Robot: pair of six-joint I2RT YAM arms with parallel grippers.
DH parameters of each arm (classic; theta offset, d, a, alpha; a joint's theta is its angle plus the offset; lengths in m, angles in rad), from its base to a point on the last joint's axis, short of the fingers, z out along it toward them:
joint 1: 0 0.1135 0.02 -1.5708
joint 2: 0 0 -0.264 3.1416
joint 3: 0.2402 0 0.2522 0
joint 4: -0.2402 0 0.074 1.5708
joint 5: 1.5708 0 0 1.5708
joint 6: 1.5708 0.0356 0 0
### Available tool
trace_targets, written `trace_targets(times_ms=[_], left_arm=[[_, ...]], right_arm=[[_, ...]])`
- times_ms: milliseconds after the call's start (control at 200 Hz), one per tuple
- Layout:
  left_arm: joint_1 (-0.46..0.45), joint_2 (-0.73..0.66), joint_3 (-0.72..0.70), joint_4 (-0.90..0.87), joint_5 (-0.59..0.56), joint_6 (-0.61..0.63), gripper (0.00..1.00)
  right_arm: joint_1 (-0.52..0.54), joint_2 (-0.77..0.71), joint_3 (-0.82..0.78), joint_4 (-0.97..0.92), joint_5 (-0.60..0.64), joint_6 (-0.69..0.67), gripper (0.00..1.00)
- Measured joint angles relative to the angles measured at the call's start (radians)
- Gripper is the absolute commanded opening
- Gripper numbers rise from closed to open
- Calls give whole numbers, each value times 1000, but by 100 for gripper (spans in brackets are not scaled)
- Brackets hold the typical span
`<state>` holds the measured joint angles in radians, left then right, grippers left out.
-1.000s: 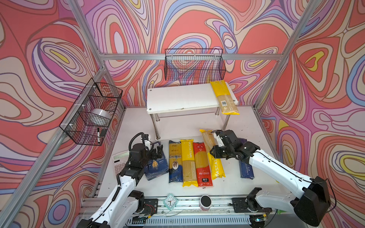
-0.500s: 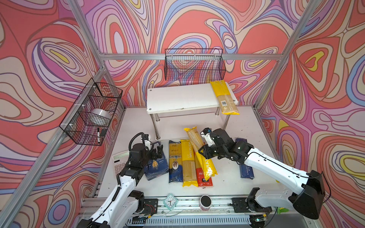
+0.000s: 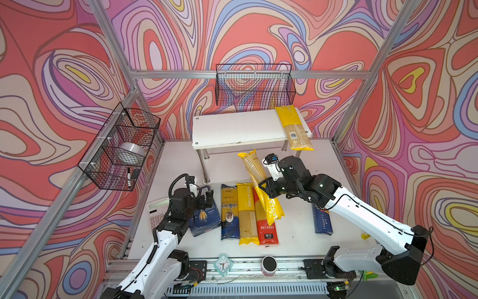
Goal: Arrange pasta packages on shelves
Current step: Place the pasta bag on the shelf.
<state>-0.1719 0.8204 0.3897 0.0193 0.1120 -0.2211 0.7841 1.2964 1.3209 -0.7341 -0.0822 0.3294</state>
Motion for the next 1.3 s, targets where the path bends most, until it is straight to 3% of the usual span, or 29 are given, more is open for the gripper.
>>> trace_targets(times_ms=[536, 1007, 1297], left_arm=[[0, 0, 0, 0, 0, 0, 100], [0, 3, 0, 0, 0, 0, 100], [0, 6, 0, 1, 7, 0, 100]], right_arm=[[1, 35, 191, -124, 71, -56, 11], [2, 228, 576, -277, 245, -93, 11], [-28, 382, 793, -337, 266, -151, 11]])
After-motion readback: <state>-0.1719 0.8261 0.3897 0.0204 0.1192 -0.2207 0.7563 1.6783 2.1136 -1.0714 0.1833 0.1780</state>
